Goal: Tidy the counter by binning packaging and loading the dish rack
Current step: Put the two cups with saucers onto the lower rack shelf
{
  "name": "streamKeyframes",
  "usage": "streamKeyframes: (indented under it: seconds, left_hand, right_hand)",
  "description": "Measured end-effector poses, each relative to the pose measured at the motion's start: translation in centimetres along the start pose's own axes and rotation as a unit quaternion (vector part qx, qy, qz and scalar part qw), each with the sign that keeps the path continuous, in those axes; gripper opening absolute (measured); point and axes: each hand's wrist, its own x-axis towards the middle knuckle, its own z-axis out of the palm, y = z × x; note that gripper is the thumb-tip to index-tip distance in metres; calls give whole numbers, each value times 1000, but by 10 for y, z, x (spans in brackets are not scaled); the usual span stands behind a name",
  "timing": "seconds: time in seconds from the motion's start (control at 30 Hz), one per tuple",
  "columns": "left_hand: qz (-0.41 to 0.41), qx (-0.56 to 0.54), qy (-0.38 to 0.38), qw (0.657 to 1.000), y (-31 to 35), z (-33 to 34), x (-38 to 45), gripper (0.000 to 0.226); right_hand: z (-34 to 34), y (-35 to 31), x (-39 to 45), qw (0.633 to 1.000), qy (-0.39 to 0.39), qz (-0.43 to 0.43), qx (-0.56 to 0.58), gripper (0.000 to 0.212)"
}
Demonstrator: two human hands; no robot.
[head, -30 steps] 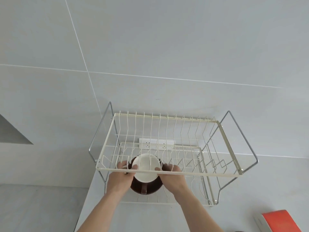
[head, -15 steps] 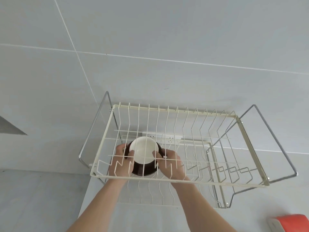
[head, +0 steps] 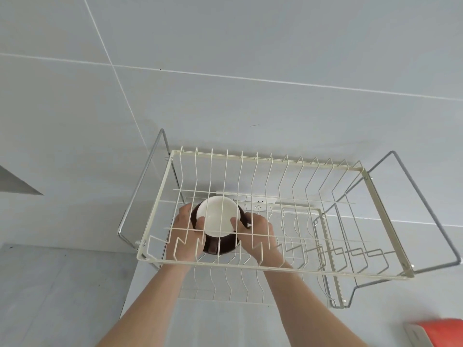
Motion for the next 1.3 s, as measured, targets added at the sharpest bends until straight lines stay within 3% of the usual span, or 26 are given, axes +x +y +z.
streamKeyframes:
  seconds: [0.07,0.13,0.3,0.4,0.67,0.9,1.07,1.3]
  left_hand:
    - [42,27,-5,999,4,-3,-2,70]
    - [59,53,-14,997,3,-4,-1,64]
    - [156,161,-27,974,7,-10,6,62]
    - [215,272,-22,938,12,-15,6,65]
    - [293,400,37,868,3,-18,13,68]
    - [313,362,85,874,-4,-10,8,73]
    - [340,306,120,881,-4,-8,-11,73]
    - [265,321,68,907,5,0,-57,84]
  right_hand:
    - [0,-2,0,999,18,-12,-33,27]
    - [0,-2,-1,997,35,-33,-68,32]
    - [-3,2,-4,970,83,-120,-194,74]
    - [-10,-2,-2,942,104,-176,-265,76]
    - [-19,-9,-7,901,109,-235,-348,86]
    - [-26,-3,-20,907,98,-249,-325,89]
    - [-35,11,-39,890,151,-282,-326,73]
    - [-55,36,-83,892,112,-235,-369,82]
